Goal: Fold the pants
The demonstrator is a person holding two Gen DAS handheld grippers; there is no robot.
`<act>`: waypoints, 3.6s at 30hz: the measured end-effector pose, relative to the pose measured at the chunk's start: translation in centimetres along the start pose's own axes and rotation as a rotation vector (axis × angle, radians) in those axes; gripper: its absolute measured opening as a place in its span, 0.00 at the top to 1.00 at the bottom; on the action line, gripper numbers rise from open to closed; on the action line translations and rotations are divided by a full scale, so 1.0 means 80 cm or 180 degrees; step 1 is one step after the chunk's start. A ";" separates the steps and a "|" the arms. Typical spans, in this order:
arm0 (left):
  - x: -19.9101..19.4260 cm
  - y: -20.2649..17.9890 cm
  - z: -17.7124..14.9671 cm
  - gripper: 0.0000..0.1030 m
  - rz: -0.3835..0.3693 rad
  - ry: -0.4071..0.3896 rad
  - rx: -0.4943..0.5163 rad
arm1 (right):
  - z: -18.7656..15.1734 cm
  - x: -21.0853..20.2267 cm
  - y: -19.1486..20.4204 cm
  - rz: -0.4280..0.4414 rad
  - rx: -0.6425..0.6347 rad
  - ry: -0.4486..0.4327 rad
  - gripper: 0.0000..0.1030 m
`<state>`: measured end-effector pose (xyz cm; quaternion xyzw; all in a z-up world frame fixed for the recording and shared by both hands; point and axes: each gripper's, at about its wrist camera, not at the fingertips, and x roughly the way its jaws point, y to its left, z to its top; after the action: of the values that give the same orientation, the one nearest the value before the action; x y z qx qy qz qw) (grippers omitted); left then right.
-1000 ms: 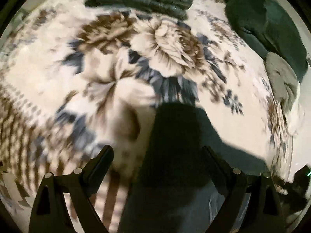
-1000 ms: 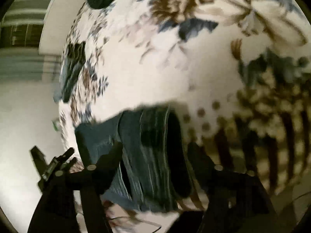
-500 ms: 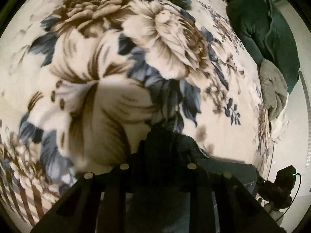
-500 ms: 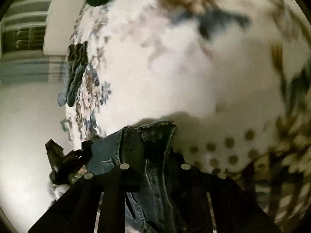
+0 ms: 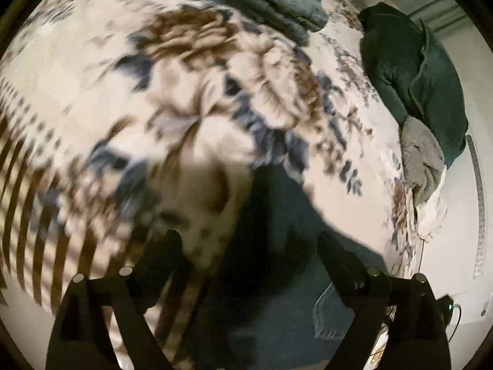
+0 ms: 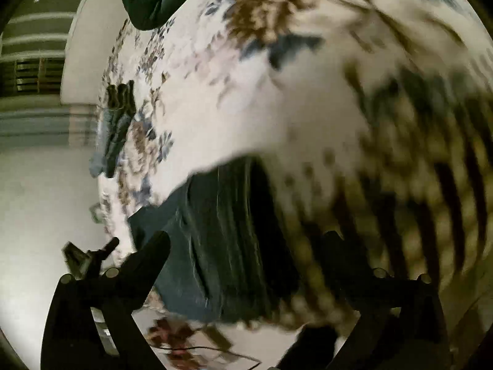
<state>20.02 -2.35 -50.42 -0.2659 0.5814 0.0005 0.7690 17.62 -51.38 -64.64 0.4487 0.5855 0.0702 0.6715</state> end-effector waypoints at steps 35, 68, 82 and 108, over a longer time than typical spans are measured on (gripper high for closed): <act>0.089 0.033 -0.049 0.00 -0.0307 0.0684 -0.0010 | -0.057 0.110 0.039 0.1032 0.0150 0.0099 0.01; -0.036 -0.038 -0.056 0.76 -0.0566 0.0186 0.0335 | -0.065 0.034 0.087 0.0691 -0.0115 0.0035 0.65; -0.141 -0.050 0.164 0.76 -0.0803 -0.0363 0.0307 | 0.003 0.027 0.303 0.0964 -0.0486 -0.0190 0.65; 0.038 0.129 0.585 0.63 -0.0606 -0.0177 0.0337 | 0.273 0.491 0.558 0.0587 -0.0638 -0.0114 0.57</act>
<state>59.61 24.73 -48.77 -0.2789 0.5312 -0.0959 0.7943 67.42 -12.19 -64.41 0.4325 0.5198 0.1817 0.7139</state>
